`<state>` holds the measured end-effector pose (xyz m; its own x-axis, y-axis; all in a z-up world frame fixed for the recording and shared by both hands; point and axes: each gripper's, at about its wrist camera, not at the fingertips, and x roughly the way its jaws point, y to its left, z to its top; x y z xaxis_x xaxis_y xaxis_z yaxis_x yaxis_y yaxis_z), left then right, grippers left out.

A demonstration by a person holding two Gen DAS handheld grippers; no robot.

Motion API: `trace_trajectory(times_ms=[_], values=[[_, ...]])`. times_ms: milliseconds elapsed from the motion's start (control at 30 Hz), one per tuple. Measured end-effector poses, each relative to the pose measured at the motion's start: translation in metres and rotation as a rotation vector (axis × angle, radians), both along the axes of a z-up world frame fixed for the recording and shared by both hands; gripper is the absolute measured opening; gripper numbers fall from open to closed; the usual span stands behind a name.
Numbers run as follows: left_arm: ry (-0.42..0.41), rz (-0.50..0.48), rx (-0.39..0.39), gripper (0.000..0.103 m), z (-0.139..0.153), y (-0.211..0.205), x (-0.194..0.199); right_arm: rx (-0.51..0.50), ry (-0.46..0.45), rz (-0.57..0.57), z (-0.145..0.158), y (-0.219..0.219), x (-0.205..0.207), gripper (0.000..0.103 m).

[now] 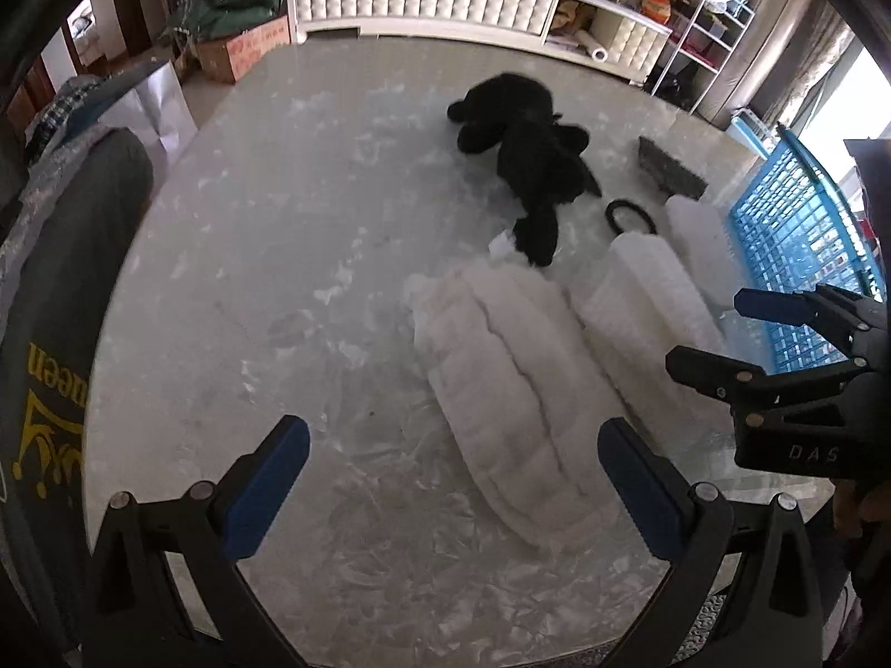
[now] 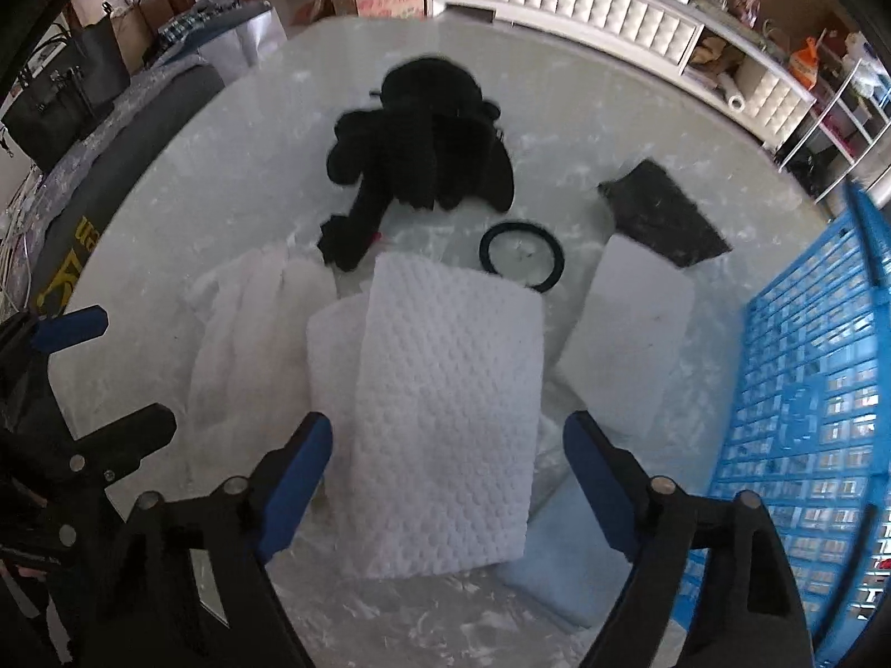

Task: Organize soft objects
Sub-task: 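Lower the right gripper onto the white waffle towel and grasp it, then carry the waffle towel with the right gripper while the left gripper grasps the fluffy towel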

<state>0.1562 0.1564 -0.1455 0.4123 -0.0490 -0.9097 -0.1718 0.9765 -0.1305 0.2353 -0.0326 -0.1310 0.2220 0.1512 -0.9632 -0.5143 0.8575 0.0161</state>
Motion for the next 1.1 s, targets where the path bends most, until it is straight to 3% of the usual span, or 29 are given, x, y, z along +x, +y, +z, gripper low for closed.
trace_trajectory(times_ms=[200,367,533,567,633,667,733,1100], values=[[0.049,-0.006,0.0,0.103,-0.02,0.0,0.007,-0.004,0.075,0.027,-0.016,0.001,-0.001,0.077],[0.069,-0.012,-0.002,0.103,-0.028,-0.001,0.012,-0.038,0.082,0.04,-0.025,0.002,-0.001,0.076],[0.083,-0.028,0.001,0.103,-0.032,-0.006,0.015,-0.042,0.053,0.067,-0.022,0.002,-0.01,0.068],[0.086,-0.035,-0.006,0.103,-0.033,-0.006,0.014,-0.038,0.048,0.074,-0.021,0.002,-0.012,0.064],[0.09,-0.039,-0.006,0.103,-0.036,-0.007,0.015,-0.024,0.04,0.075,-0.017,0.0,-0.015,0.047],[0.091,-0.039,-0.004,0.103,-0.037,-0.008,0.015,-0.019,0.038,0.071,-0.014,-0.001,-0.015,0.034],[0.093,-0.039,-0.008,0.103,-0.039,-0.009,0.016,-0.005,0.04,0.057,-0.009,-0.006,-0.015,0.024],[0.086,-0.045,-0.012,0.103,-0.034,-0.021,0.026,0.069,-0.001,-0.004,0.04,-0.044,-0.021,0.022]])
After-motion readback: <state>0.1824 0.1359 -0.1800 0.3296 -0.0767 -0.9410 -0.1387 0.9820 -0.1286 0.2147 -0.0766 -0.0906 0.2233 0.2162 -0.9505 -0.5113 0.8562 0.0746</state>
